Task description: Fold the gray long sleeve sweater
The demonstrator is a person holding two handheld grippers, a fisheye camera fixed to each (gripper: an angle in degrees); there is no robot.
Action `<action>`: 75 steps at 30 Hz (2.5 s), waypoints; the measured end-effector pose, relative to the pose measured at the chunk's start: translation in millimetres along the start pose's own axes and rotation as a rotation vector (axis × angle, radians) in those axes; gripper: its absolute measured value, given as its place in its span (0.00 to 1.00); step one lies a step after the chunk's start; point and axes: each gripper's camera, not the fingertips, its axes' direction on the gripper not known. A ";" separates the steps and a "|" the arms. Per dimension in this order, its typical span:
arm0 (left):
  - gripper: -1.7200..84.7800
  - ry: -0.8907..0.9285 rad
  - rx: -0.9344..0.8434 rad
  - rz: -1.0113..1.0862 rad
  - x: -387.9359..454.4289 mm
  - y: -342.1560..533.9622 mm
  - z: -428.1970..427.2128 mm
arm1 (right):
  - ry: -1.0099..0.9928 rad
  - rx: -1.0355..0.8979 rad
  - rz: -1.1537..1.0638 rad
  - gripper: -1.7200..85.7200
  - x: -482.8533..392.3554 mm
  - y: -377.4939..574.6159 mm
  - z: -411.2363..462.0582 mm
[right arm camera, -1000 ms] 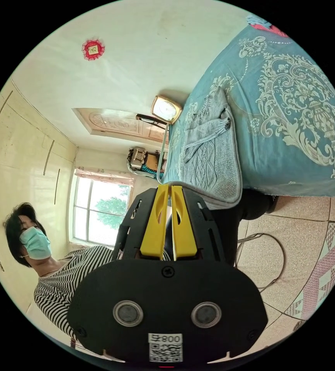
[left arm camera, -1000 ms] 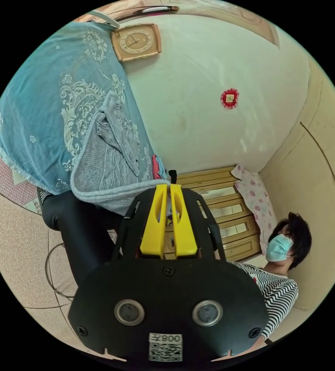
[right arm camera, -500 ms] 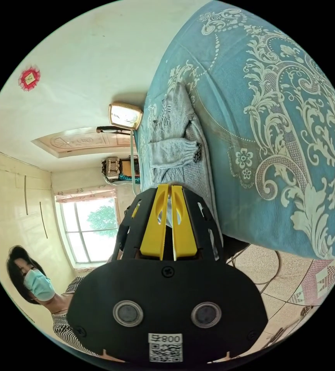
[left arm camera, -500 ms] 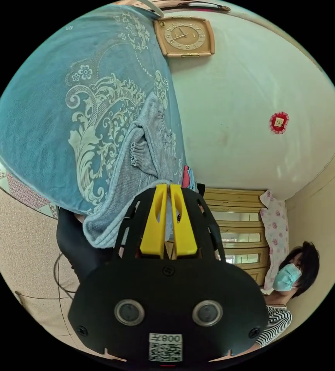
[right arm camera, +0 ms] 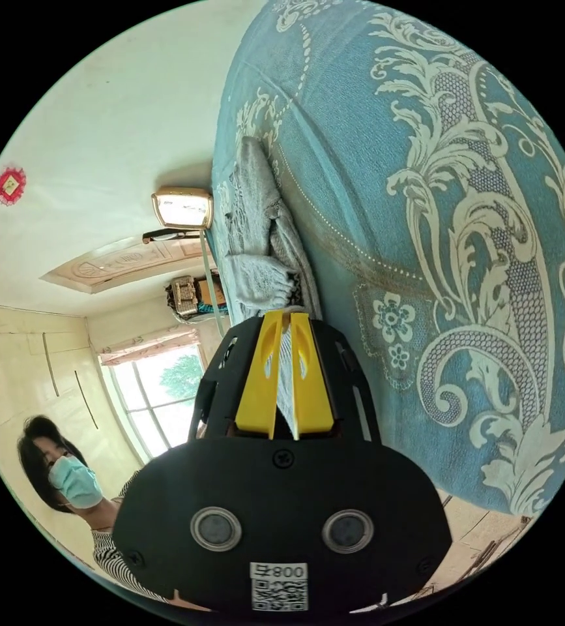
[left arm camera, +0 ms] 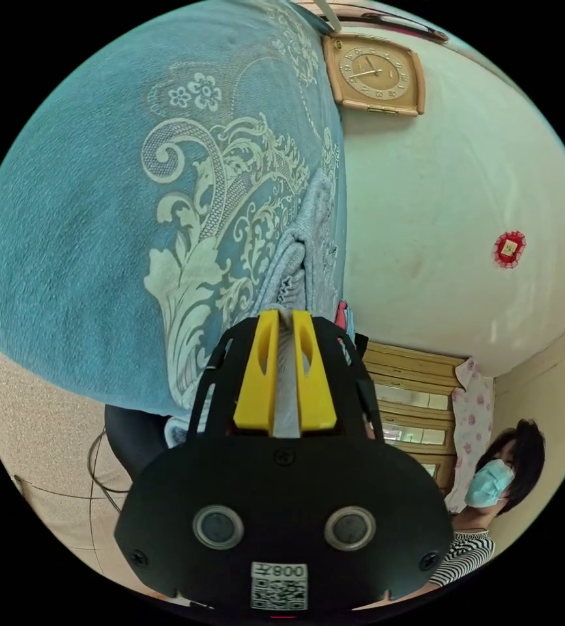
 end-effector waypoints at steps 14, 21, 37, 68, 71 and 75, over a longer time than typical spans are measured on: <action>0.13 -0.238 -0.128 0.140 -44.3 87.1 -6.8 | 0.105 0.073 -0.139 0.12 8.4 111.4 -32.2; 0.09 -0.282 -0.191 0.149 -46.4 87.0 37.8 | 0.133 0.044 -0.191 0.12 10.3 159.4 -7.1; 0.07 -0.124 -0.124 0.190 -8.0 114.8 17.2 | 0.219 -0.114 -0.308 0.04 -73.0 169.5 -4.3; 0.05 -0.796 -0.304 0.667 140.2 89.4 270.4 | 0.993 -0.090 -0.583 0.05 -202.4 117.5 219.8; 0.05 -0.741 -0.253 0.677 153.5 93.2 257.9 | 0.943 -0.077 -0.584 0.04 -210.9 120.6 207.8; 0.05 -0.669 -0.177 0.666 165.0 89.8 239.5 | 0.818 0.028 -0.598 0.03 -227.6 131.5 171.6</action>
